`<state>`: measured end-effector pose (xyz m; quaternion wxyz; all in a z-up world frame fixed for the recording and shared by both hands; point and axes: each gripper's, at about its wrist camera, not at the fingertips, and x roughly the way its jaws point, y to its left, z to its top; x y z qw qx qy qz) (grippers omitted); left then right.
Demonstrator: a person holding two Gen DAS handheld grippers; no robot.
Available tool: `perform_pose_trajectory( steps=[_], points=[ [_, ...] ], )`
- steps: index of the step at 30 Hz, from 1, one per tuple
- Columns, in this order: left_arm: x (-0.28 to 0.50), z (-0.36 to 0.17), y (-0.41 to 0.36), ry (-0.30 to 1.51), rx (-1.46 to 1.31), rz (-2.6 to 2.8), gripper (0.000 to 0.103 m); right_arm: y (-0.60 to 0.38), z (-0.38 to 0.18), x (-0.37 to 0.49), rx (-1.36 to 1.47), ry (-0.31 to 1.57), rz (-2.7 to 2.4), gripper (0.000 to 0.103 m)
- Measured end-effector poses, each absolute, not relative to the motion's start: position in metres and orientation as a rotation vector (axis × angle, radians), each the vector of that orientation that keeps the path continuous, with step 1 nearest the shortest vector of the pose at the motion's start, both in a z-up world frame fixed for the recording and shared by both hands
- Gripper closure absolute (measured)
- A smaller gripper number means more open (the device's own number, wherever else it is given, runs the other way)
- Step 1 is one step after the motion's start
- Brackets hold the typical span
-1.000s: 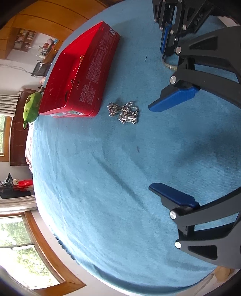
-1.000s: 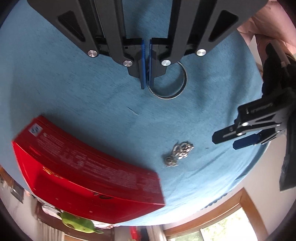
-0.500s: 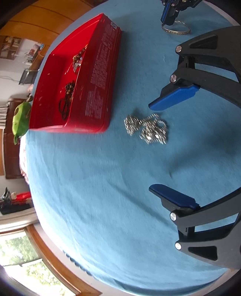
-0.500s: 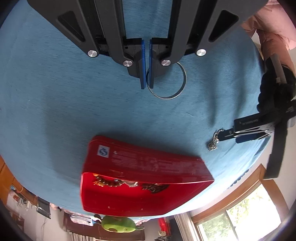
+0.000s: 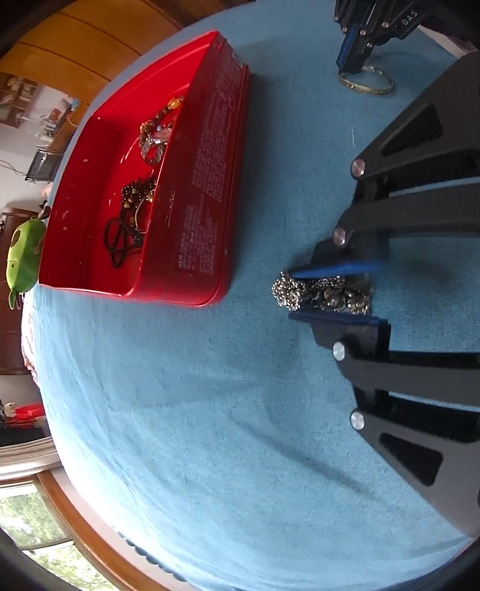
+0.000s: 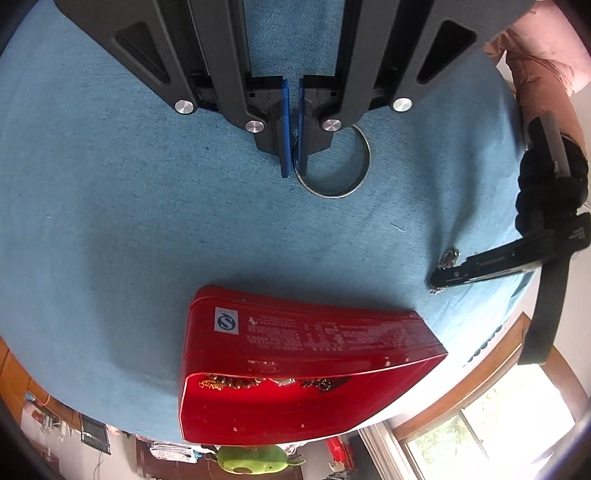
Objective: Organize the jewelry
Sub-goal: 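Grasp the silver chain with the left tool while the right tool holds the hoop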
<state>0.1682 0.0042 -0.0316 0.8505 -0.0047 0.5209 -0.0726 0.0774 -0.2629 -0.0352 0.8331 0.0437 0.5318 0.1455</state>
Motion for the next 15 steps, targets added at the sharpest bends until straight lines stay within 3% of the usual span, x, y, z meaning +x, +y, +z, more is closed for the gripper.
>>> perform_pose_trajectory(
  steps=[15],
  points=[
    [0.116,-0.018,0.008,1.06,-0.077,-0.236,0.092,-0.265,-0.028,0.072,0.09,1.14,0.295,0.096]
  ],
)
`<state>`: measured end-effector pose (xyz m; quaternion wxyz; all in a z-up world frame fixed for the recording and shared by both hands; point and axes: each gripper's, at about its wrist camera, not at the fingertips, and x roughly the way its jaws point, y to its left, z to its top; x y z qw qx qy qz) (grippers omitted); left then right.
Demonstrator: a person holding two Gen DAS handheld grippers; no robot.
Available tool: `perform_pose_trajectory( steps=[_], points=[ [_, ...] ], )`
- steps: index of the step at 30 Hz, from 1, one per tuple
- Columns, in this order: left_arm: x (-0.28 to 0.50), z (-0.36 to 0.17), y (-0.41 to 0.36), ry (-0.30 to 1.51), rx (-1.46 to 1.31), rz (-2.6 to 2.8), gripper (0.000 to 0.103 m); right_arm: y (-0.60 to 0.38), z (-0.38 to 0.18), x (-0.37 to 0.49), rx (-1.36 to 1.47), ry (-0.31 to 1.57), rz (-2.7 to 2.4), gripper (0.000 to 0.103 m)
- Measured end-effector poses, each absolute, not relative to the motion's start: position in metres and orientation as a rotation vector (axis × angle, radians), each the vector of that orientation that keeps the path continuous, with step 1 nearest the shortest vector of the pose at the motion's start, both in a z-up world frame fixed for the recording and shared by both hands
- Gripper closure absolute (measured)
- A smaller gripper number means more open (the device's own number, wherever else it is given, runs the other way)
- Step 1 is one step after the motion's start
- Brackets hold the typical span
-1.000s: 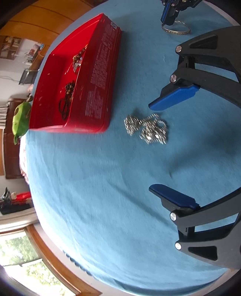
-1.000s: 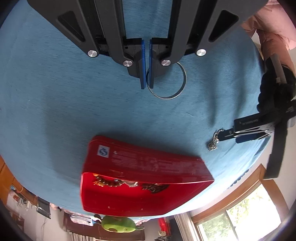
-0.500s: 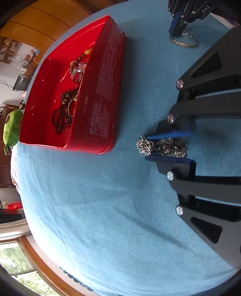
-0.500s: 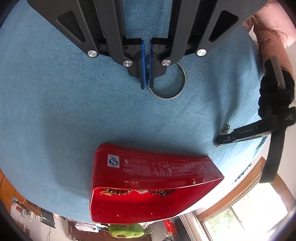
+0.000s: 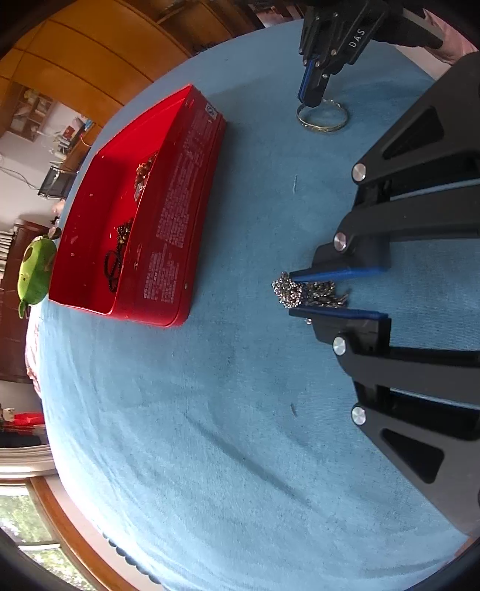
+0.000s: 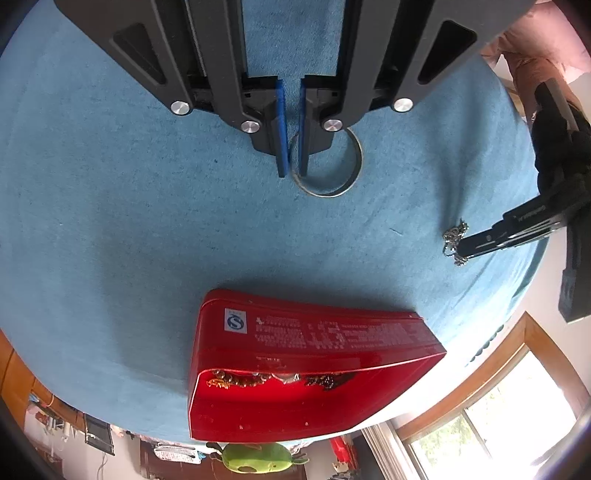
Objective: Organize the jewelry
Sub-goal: 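Grasp the silver chain with the left tool while the right tool holds the hoop, then carry the silver chain and silver hoop over the red tray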
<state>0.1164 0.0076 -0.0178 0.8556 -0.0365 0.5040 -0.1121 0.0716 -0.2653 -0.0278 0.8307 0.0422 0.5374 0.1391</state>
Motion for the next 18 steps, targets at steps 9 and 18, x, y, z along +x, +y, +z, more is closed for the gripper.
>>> perform_pose_trajectory(
  steps=[9,18],
  points=[
    [0.126,-0.027,0.005,1.062,-0.003,-0.167,0.086,-0.261,-0.032,0.069,0.078,1.17,0.286,0.089],
    [0.125,-0.035,0.0,1.052,0.029,-0.148,0.073,-0.245,-0.037,0.063,-0.024,1.144,0.259,0.093]
  ],
)
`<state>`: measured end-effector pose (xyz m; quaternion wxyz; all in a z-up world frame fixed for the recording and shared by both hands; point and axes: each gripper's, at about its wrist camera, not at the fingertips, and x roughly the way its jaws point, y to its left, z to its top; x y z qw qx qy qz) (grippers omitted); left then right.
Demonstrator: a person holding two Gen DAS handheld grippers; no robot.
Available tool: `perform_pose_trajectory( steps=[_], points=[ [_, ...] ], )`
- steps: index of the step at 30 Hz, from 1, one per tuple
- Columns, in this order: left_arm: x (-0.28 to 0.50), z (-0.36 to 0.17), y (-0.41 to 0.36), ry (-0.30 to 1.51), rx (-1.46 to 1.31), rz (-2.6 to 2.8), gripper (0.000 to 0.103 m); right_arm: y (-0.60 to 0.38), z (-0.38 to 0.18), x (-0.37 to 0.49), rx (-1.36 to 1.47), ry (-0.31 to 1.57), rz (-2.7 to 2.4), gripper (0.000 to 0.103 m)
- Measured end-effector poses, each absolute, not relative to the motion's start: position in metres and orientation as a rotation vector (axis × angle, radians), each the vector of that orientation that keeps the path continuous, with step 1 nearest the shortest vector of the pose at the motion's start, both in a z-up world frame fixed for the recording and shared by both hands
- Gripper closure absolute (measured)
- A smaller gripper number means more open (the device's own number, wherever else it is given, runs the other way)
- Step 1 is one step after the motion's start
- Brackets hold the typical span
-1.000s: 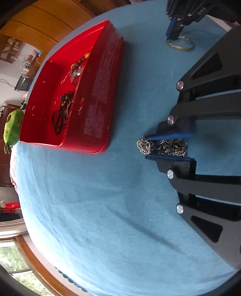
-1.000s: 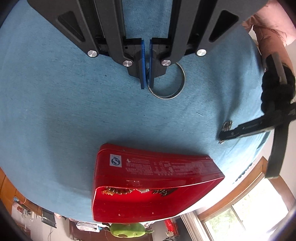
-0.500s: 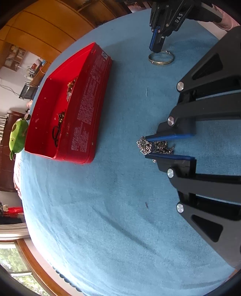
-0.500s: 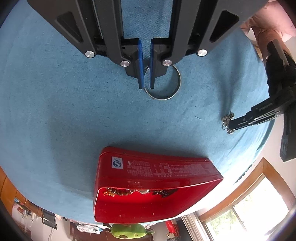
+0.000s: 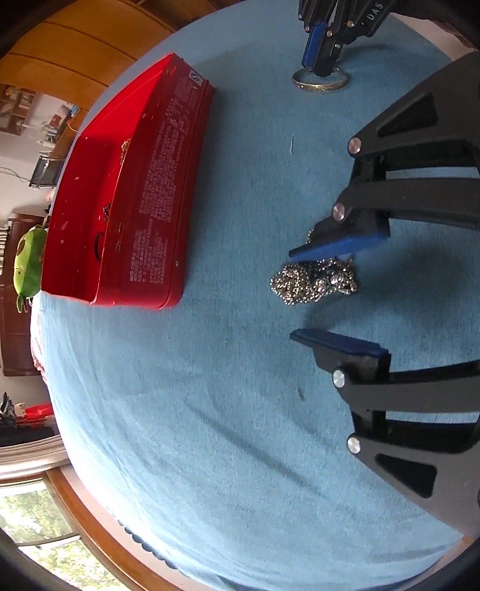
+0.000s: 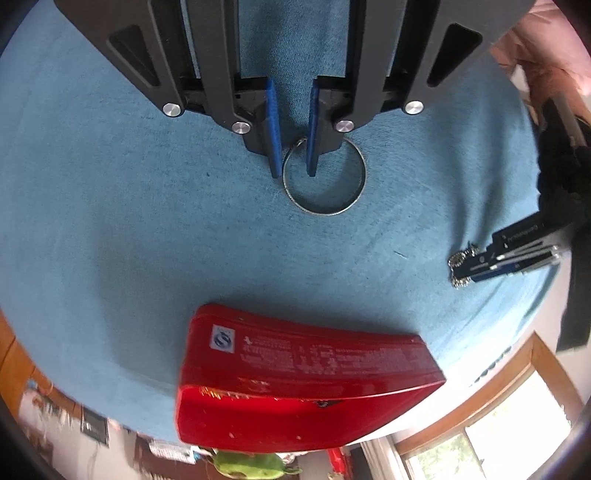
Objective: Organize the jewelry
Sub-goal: 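Carry the silver chain and silver hoop over the red tray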
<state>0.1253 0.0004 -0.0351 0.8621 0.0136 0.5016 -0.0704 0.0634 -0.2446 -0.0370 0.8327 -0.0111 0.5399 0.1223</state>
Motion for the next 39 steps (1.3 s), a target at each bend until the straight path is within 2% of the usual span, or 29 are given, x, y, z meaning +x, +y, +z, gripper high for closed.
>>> perform_pose_trajectory(
  steps=[1,3,5,6,14,39],
  points=[
    [0.124,-0.036,-0.001,1.052,0.024,-0.162,0.084,-0.243,-0.037,0.063,-0.03,1.139,0.263,0.095],
    [0.122,-0.035,-0.004,1.051,0.024,-0.169,0.086,-0.239,-0.038,0.062,-0.027,1.129,0.271,0.1],
    [0.121,-0.035,-0.006,1.046,0.03,-0.163,0.087,-0.241,-0.038,0.064,-0.001,1.128,0.281,0.1],
    [0.121,-0.035,-0.005,1.044,0.025,-0.16,0.092,-0.243,-0.037,0.065,0.014,1.129,0.287,0.1],
    [0.116,-0.019,0.003,1.043,-0.067,-0.229,0.094,-0.258,-0.017,0.064,0.07,1.085,0.283,0.1],
    [0.09,0.097,0.007,0.755,-0.116,-0.291,0.094,-0.282,0.04,0.076,0.112,0.947,0.287,0.1]
  ],
)
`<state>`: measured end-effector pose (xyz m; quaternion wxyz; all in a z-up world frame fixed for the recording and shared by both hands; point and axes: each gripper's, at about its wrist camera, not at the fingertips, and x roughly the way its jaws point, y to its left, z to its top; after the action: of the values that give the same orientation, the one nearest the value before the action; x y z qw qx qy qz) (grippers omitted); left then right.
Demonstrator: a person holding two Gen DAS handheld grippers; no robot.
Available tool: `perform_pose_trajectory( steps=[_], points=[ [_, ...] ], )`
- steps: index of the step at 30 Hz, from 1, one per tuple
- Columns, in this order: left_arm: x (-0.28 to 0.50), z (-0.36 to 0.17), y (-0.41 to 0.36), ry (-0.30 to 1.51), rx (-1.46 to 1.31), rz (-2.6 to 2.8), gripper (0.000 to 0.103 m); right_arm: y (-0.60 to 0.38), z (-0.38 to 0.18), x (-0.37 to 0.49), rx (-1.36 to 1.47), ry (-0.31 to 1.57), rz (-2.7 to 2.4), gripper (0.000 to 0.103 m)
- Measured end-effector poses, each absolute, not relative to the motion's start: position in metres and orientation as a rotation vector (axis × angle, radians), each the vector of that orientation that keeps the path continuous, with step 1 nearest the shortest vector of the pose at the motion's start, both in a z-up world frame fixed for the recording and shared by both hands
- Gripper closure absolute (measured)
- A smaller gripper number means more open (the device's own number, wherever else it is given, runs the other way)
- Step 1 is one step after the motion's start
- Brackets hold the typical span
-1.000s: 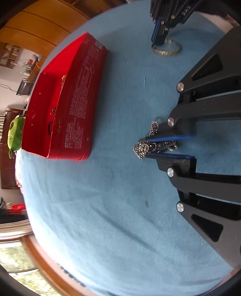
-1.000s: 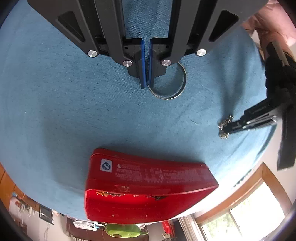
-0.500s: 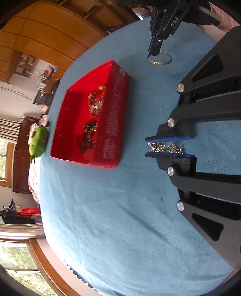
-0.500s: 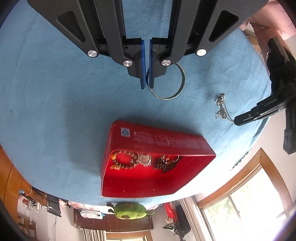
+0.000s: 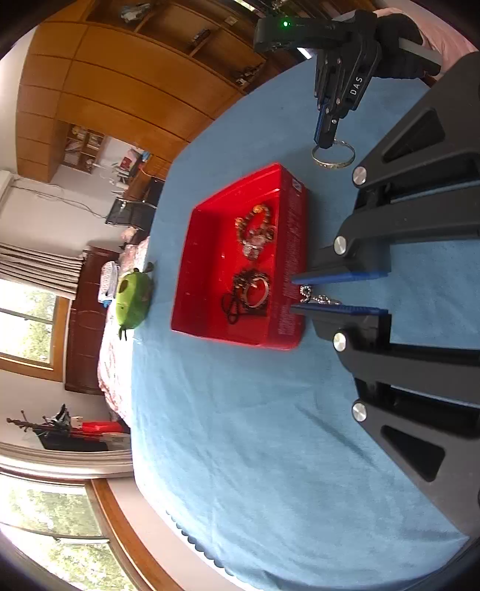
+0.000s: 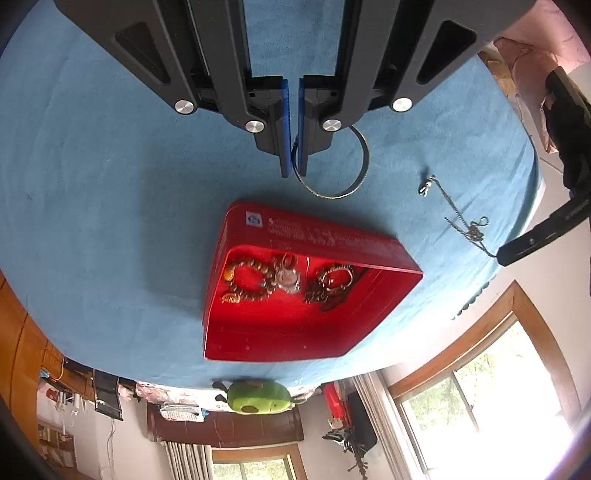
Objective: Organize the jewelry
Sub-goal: 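Carry the silver chain and silver hoop over the red tray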
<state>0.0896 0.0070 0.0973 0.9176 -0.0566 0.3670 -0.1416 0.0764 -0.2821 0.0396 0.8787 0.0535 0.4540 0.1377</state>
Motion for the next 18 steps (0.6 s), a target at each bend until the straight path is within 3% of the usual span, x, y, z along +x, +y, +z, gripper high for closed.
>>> perform_pose_trajectory(
  steps=[3,14,15,16,18],
  points=[
    [0.094,0.092,0.003,0.762,-0.086,-0.29,0.094,-0.282,0.036,0.08,0.121,0.96,0.293,0.1],
    [0.127,-0.004,0.012,1.04,-0.022,-0.226,0.091,-0.275,0.013,0.087,0.127,1.016,0.311,0.1],
    [0.13,-0.009,0.013,1.06,-0.018,-0.22,0.085,-0.275,0.013,0.087,0.125,1.017,0.313,0.1],
    [0.132,-0.011,0.012,1.069,-0.017,-0.211,0.071,-0.274,0.013,0.086,0.123,1.017,0.314,0.1],
    [0.134,-0.014,0.013,1.06,-0.007,-0.185,0.063,-0.273,0.013,0.085,0.122,1.017,0.315,0.1]
  ],
)
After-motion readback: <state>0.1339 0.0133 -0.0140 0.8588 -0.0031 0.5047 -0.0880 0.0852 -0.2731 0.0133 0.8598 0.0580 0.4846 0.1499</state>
